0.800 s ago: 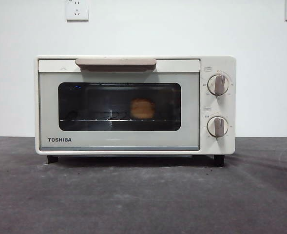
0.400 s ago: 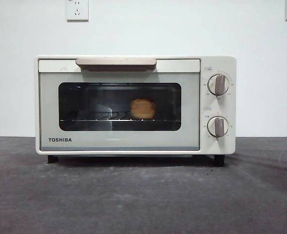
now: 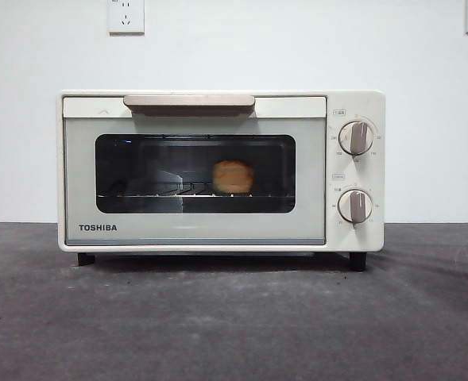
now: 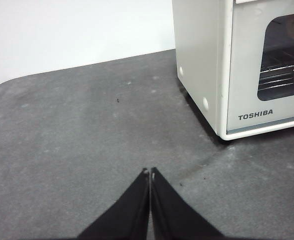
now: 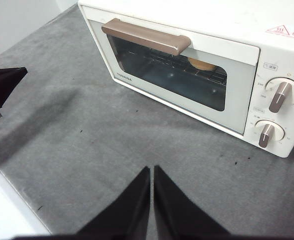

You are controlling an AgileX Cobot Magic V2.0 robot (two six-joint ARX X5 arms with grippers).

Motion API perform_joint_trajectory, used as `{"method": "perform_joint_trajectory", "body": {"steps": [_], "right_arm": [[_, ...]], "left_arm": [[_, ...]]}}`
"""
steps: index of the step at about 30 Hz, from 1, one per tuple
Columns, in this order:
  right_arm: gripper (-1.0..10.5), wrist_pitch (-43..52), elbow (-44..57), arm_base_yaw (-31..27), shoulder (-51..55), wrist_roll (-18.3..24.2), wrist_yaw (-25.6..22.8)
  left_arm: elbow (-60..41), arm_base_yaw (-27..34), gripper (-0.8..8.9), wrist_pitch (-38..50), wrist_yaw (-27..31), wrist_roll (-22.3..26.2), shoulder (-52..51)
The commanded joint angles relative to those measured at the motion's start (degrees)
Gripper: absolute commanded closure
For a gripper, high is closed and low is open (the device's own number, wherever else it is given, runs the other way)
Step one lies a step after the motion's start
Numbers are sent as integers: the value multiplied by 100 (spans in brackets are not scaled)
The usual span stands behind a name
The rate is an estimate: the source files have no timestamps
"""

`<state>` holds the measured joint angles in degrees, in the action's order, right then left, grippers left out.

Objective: The left arm flap open the oven, the right arm pick bread and place it into oven, the left arm flap close the oven

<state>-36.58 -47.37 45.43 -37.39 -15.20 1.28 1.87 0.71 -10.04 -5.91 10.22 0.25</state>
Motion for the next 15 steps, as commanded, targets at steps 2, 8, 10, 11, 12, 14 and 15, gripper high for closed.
{"method": "perform_joint_trajectory", "body": {"steps": [2, 8, 10, 11, 12, 14, 15], "right_arm": [[940, 79, -61, 57, -31, 26, -22], [940, 114, -52, -304, 168, 398, -299], [940, 275, -2, -667, 284, 533, -181], [940, 415, 57, -907, 363, 619, -35], [940, 573, 144, -1207, 472, 734, 195], [940, 905, 354, -1716, 695, 979, 636], [940, 1075, 468, -1932, 796, 1121, 839]], "left_arm": [[-109, 7, 803, -59, -2, 66, -7], [-109, 7, 803, -59, -2, 66, -7], [-107, 7, 803, -59, 0, 66, -7], [-107, 7, 803, -61, -2, 66, -7], [-107, 7, 803, -61, -2, 66, -7], [-107, 7, 803, -61, -2, 66, -7], [-107, 7, 803, -61, -2, 66, -7]]}}
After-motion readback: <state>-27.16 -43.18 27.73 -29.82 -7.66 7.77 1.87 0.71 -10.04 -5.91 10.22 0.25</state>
